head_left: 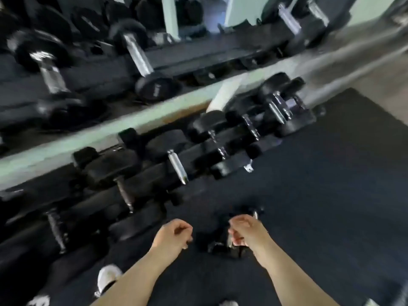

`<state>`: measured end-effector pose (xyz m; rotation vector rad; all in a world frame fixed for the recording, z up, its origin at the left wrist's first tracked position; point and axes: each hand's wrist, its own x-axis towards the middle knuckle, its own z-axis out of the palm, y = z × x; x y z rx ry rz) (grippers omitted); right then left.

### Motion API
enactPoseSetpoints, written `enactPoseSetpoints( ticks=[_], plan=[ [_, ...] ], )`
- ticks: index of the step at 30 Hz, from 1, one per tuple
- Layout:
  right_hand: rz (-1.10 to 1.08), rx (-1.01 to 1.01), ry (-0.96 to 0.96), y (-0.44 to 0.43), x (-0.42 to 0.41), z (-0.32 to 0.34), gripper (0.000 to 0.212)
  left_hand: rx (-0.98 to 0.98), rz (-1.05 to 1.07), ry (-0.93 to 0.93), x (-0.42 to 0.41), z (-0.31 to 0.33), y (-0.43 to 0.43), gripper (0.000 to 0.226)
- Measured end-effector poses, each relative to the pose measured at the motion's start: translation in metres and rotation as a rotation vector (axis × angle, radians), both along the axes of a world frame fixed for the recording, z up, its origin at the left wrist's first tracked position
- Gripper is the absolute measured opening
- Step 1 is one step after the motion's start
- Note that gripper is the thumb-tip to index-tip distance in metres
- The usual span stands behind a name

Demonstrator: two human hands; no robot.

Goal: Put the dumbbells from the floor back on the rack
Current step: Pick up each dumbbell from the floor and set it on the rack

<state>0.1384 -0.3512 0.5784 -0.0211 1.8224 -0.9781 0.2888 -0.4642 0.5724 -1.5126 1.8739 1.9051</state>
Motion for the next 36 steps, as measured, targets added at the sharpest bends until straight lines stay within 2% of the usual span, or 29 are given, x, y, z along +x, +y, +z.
enactPoseSetpoints(
  ticks=[4,8,14,17,20,22,24,25,28,31,33,36],
  plan=[
    [-0.16,0.102,-0.02,0.112,-0.044,-0.045,0.016,0.106,-0.077,-0.094,-0.048,-0.054,0.073,0.026],
    [-0.226,0.165,-0.064,0.169,-0.081,-0.123,0.019,0.181,-0.036,-0.189,-0.085,-0.13,0.116,0.025],
    [-0.282,0.107,-0.081,0.163,-0.121,-0.3,0.012,0.191,0.026,-0.241,-0.139,-0.313,0.131,0.016],
    [-0.316,0.034,-0.111,0.15,-0.138,-0.395,0.016,0.168,0.111,-0.184,-0.171,-0.412,0.132,0.011],
    [-0.329,-0.053,-0.131,0.135,-0.154,-0.476,0.023,0.119,0.094,-0.197,-0.203,-0.487,0.13,0.026],
    [-0.304,-0.075,-0.111,0.125,-0.161,-0.521,0.031,0.038,-0.052,-0.305,-0.221,-0.525,0.125,0.044],
    [-0.285,-0.077,-0.109,0.114,-0.162,-0.56,0.038,0.021,-0.225,-0.382,-0.233,-0.554,0.116,0.058],
    [-0.296,-0.091,-0.119,0.109,-0.162,-0.575,0.039,0.073,-0.267,-0.384,-0.236,-0.565,0.113,0.065],
    [-0.4,-0.177,-0.186,0.095,-0.165,-0.602,0.021,0.287,-0.272,-0.364,-0.235,-0.581,0.107,0.078],
    [-0.408,-0.189,-0.248,0.087,-0.164,-0.608,0.019,0.236,-0.264,-0.347,-0.22,-0.588,0.113,0.07],
    [-0.293,-0.154,-0.238,0.075,-0.159,-0.609,0.013,0.165,-0.31,-0.329,-0.218,-0.59,0.116,0.062],
    [-0.27,-0.096,-0.197,0.06,-0.156,-0.613,0.033,0.116,-0.374,-0.342,-0.22,-0.595,0.117,0.061]
  ],
)
